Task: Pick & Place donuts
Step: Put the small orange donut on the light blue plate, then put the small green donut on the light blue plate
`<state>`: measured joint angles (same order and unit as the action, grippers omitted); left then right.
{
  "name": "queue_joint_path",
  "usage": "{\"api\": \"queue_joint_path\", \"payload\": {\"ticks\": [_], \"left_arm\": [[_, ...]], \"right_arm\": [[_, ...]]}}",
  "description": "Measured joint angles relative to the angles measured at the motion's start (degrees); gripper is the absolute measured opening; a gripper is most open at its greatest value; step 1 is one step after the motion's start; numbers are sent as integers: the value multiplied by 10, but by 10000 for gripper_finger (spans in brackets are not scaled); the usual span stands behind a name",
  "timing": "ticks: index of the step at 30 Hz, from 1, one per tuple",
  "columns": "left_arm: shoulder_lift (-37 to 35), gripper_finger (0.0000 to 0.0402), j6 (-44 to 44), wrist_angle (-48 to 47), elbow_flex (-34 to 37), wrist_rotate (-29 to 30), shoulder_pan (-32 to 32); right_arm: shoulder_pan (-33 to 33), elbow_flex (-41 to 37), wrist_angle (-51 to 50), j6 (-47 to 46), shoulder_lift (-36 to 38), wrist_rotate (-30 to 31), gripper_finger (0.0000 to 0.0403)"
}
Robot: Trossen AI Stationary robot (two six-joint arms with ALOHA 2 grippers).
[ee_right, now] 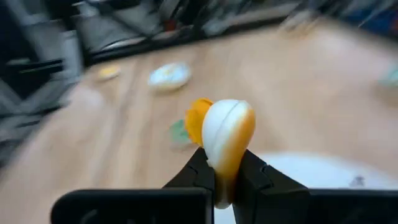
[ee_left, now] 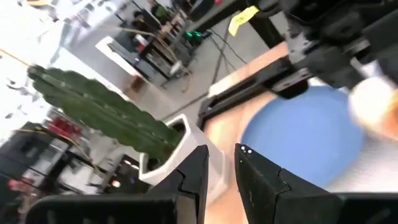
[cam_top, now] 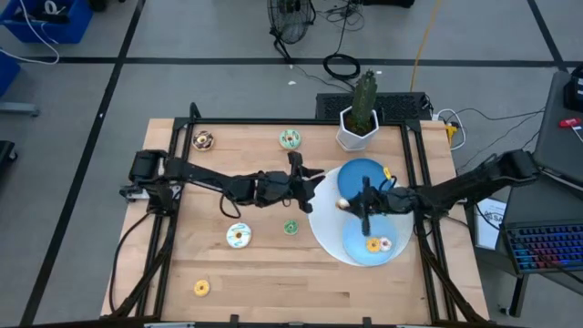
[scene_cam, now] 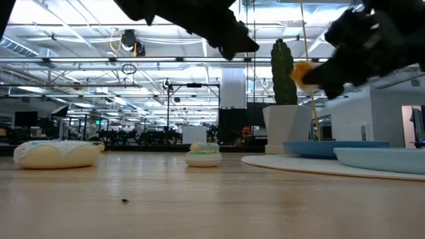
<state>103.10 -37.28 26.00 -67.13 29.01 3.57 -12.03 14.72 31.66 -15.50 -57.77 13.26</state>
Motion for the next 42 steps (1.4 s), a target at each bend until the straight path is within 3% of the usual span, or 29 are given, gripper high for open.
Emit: {"api": "queue_joint_path", "payload": {"ticks": [6, 11, 14, 19, 22, 27, 33, 38, 42], "left_arm": [[-30, 85, 86, -109, 0, -2, -16], [-30, 85, 126, -161, 0, -5, -23], [-30, 85, 138, -174, 0, -5, -23], [-30, 85, 139, -173, 0, -5, -22], [-30, 85, 141, -172, 0, -7, -22], [-30, 85, 151, -173, 0, -9, -23], [-30, 85, 154, -175, 0, -10, -23], [-30, 85, 155, -180, 0, -10, -23], [-30, 85, 156, -186, 0, -10, -23]], "right_arm": [[-41, 1, -223, -194, 87, -60, 11], [-72, 0, -398, -336, 123, -62, 11], [-89, 0, -446, -396, 133, -67, 19], [-111, 0, -480, -453, 135, -136, 48], [-117, 0, -478, -451, 135, -145, 67], [-117, 0, -478, -449, 135, -116, 116], [-116, -12, -474, -461, 135, -59, 208], [-116, -26, -456, -484, 136, -56, 279], [-116, -27, -451, -490, 147, -57, 305]]}}
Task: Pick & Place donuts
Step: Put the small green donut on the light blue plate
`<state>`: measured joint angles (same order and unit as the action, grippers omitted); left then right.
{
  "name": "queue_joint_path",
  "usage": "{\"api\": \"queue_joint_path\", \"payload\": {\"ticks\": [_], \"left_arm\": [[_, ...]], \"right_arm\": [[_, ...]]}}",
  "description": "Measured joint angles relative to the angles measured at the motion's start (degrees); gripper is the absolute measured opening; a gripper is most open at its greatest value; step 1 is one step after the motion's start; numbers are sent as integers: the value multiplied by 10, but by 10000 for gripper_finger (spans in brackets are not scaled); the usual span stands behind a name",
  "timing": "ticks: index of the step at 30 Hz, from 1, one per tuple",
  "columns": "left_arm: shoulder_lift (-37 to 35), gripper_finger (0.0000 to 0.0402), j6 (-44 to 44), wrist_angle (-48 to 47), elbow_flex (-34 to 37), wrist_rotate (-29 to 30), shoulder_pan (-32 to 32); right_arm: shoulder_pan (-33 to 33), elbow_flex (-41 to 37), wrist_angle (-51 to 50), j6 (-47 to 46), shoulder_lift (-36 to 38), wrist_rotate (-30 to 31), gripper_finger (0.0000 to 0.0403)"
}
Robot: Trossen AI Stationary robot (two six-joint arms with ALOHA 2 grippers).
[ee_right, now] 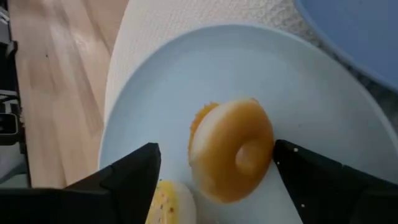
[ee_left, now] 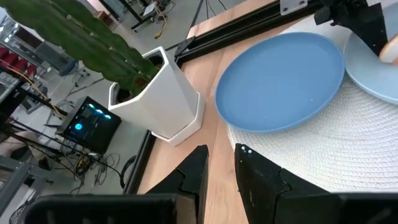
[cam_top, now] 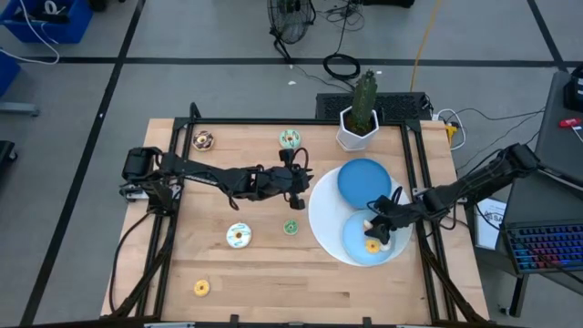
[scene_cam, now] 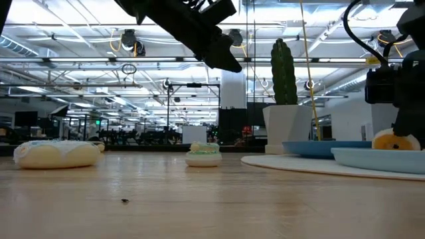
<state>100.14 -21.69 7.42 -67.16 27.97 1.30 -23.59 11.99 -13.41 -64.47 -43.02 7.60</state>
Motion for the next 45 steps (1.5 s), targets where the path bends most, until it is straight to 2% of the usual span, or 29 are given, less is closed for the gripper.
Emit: {"api": "queue_joint_path", "payload": {"ticks": [7, 15, 18, 22, 27, 30, 33, 38, 42, 45], "left_arm": [[0, 85, 0, 0, 0, 0, -1], [0, 85, 9, -4, 0, -1, -1], [0, 85, 10, -4, 0, -9, -1], [0, 85, 32, -5, 0, -61, -8], [0, 85, 77, -40, 0, -150, -17], [0, 85, 97, -87, 0, -197, -17], [1, 85, 131, -155, 0, -224, -16], [1, 85, 167, -224, 1, -237, 7], [1, 85, 136, -234, 1, -307, 46], [1, 85, 100, -258, 1, -314, 75]], "right_arm": [[18, -2, 22, 12, 52, 9, 307], [50, -2, 27, 77, 98, 47, 304], [62, -2, 68, 116, 108, 48, 303], [75, -2, 149, 230, 122, 53, 299], [74, -2, 220, 439, 132, 124, 292], [74, -9, 277, 548, 133, 173, 290], [74, -16, 319, 632, 135, 196, 290], [74, -17, 341, 723, 180, 198, 290], [74, -17, 326, 756, 228, 198, 290], [74, -17, 299, 759, 255, 198, 290]]}}
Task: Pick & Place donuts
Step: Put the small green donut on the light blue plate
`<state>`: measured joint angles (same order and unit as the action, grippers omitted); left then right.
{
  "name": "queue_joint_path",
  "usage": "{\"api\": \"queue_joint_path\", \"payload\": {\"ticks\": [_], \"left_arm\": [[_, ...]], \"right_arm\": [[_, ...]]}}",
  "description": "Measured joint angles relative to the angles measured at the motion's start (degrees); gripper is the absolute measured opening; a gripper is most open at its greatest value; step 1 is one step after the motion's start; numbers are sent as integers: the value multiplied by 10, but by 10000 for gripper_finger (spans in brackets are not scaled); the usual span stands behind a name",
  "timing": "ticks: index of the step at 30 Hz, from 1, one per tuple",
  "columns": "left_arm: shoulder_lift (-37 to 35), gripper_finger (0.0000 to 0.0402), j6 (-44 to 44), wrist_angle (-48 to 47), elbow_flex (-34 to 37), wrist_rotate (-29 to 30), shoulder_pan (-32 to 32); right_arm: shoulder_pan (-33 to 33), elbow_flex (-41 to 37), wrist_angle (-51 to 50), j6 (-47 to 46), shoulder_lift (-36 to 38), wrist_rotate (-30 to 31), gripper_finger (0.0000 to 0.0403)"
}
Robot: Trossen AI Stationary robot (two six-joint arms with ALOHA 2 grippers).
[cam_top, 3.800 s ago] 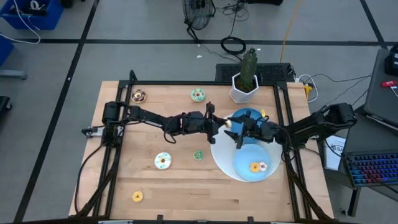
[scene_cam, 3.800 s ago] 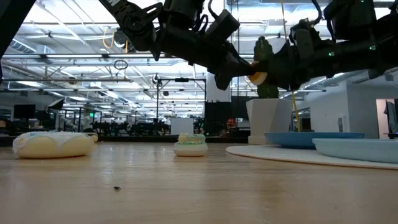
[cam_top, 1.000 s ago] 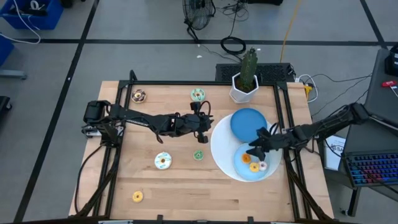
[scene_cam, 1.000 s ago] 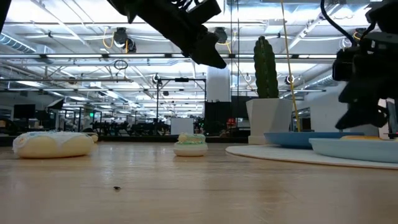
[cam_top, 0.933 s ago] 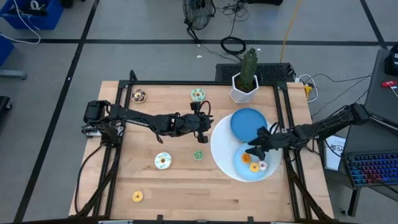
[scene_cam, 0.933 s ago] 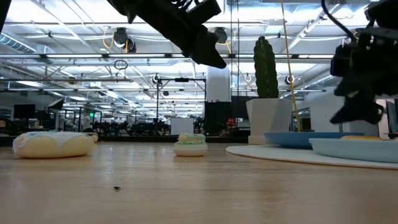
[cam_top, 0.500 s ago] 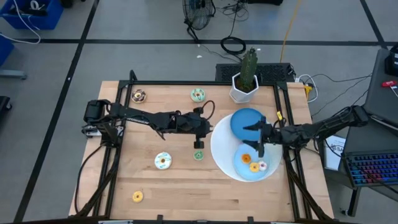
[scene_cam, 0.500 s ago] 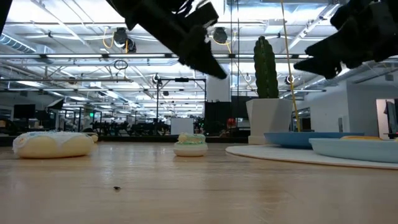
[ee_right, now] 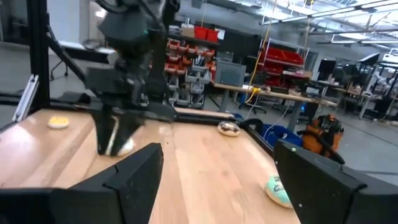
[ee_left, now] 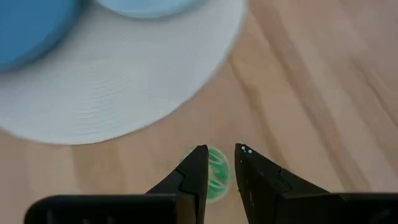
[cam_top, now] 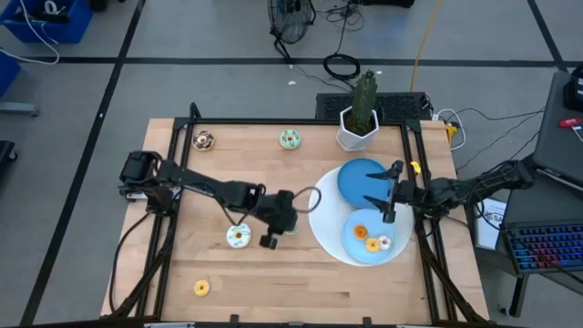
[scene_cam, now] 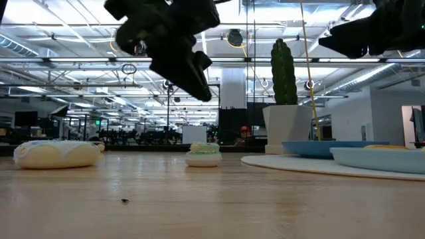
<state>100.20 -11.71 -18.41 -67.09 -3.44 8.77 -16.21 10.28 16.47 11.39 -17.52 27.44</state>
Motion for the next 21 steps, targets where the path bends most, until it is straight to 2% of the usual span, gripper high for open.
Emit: {"api": "queue_joint_path", "payload": {"ticks": [5, 8, 11, 15, 18, 21], "left_arm": [[0, 85, 4, -2, 0, 95, 32], [0, 85, 12, -2, 0, 123, 35], [11, 86, -44, -1, 0, 175, 53], [35, 86, -103, -10, -1, 213, 79], [61, 92, -104, -24, -2, 258, 87], [82, 115, -101, -38, -11, 282, 94]], "right_arm": [[0, 0, -33, 0, 28, 0, 290], [0, 0, -33, 4, 34, 0, 290], [0, 0, -29, 16, 36, 0, 290], [0, 0, -9, 18, 36, -1, 290], [0, 0, -1, 18, 38, -2, 290], [0, 0, 1, 17, 38, -1, 290]]}}
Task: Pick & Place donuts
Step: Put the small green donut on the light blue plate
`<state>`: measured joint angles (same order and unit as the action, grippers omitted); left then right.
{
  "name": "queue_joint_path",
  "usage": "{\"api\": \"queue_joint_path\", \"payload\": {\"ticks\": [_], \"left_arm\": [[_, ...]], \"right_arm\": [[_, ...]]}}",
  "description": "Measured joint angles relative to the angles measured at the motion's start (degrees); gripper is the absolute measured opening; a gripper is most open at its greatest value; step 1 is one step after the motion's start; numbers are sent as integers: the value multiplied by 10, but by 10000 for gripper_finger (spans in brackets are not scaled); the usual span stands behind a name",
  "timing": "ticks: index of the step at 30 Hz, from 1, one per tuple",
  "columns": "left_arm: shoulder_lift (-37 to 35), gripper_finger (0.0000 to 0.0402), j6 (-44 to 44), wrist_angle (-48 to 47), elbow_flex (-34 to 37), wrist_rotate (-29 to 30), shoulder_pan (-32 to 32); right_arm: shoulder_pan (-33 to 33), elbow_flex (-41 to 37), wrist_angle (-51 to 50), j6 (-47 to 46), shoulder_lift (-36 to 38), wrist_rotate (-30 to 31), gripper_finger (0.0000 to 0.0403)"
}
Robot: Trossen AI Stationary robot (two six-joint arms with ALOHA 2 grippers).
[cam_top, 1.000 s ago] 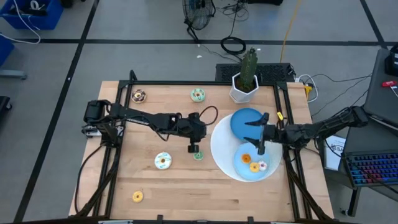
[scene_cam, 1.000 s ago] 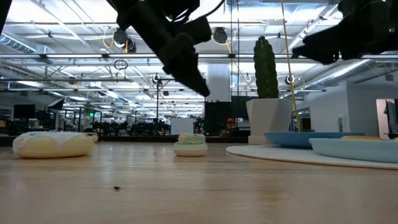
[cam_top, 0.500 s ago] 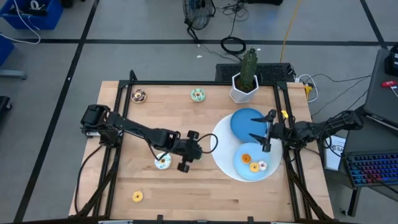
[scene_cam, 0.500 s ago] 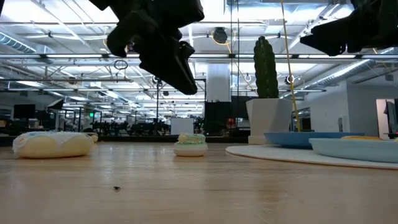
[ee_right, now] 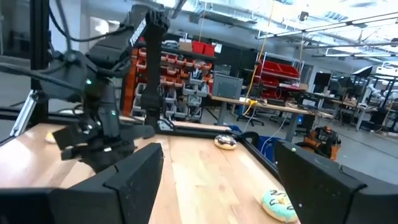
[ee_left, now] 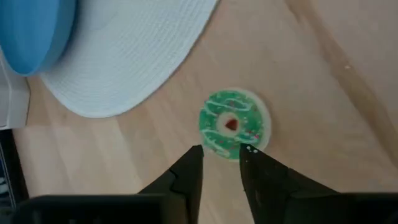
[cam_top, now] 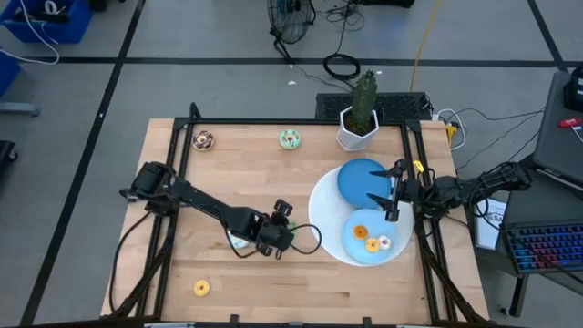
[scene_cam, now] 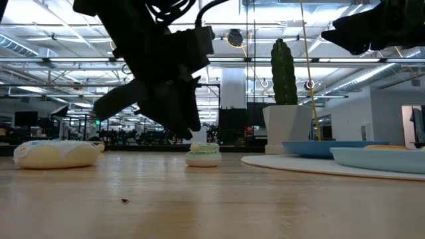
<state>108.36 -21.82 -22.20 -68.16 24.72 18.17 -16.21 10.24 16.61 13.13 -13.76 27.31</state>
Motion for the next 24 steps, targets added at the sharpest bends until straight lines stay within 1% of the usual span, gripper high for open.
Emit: {"api": "queue_joint_path", "payload": {"ticks": [5, 7, 10, 15, 24], "left_arm": [[20, 171, 40, 5, -22, -21, -9], [23, 191, 43, 8, -24, -44, -15], [22, 206, 51, 5, -24, -102, -22], [35, 202, 82, -11, -24, -145, -34], [50, 165, 80, 8, -24, -148, -47]], "right_arm": [[0, 0, 1, -4, 0, 0, 290], [0, 0, 3, -4, 0, 0, 290], [0, 0, 3, -4, 0, 0, 290], [0, 0, 3, -4, 0, 0, 290], [0, 0, 2, -4, -2, 0, 290]]}}
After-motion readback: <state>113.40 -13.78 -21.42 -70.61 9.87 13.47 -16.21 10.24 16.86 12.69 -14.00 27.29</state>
